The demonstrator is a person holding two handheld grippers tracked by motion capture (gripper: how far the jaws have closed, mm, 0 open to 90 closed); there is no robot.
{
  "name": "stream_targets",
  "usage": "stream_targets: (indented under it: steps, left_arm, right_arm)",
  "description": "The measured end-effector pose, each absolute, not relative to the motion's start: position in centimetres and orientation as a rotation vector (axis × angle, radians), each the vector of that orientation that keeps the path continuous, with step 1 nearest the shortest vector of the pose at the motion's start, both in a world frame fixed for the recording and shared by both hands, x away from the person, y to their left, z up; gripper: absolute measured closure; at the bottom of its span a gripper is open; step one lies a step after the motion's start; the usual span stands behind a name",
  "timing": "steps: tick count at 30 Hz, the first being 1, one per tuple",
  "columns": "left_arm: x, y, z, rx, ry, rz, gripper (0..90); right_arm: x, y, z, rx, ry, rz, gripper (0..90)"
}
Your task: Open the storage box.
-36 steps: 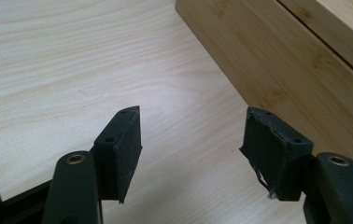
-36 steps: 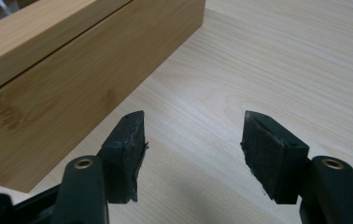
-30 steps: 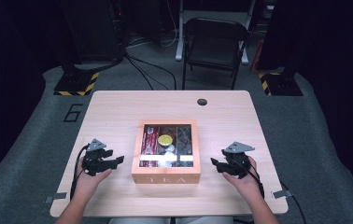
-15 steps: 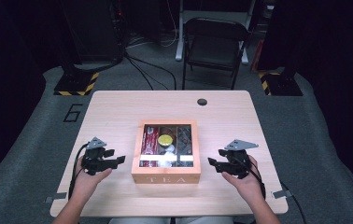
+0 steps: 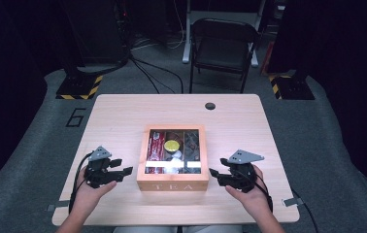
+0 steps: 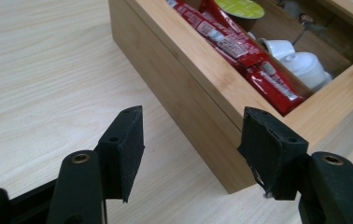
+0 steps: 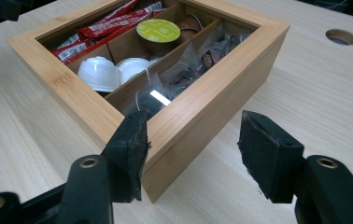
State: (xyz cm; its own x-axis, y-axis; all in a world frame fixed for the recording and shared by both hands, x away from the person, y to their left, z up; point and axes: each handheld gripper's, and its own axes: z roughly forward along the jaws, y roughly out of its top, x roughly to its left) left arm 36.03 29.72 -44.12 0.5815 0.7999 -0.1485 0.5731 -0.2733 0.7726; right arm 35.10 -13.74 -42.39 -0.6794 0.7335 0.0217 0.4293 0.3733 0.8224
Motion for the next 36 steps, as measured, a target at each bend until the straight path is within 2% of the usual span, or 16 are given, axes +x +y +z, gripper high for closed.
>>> stream_targets:
  steps: [6,14,22,28,36]
  left_arm:
    - [35.2,29.5,-44.2,1.965,1.068,0.323,39.7]
    - [34.3,28.9,-43.8,1.999,1.037,0.316,40.4]
    - [33.3,28.5,-44.2,1.965,1.005,0.307,40.2]
    - [33.0,28.5,-44.5,1.954,0.983,0.334,40.2]
    - [33.1,28.2,-45.7,2.012,0.951,0.294,43.0]
  right_arm:
    - [34.4,-13.5,-42.4,1.01,2.28,1.242,41.4]
    - [33.6,-13.2,-42.4,0.985,2.326,1.263,46.7]
    - [32.6,-12.7,-42.3,0.934,2.333,1.239,49.1]
    - [32.7,-12.4,-43.6,0.932,2.366,1.245,49.0]
    - [33.0,-11.5,-45.7,0.913,2.429,1.157,50.6]
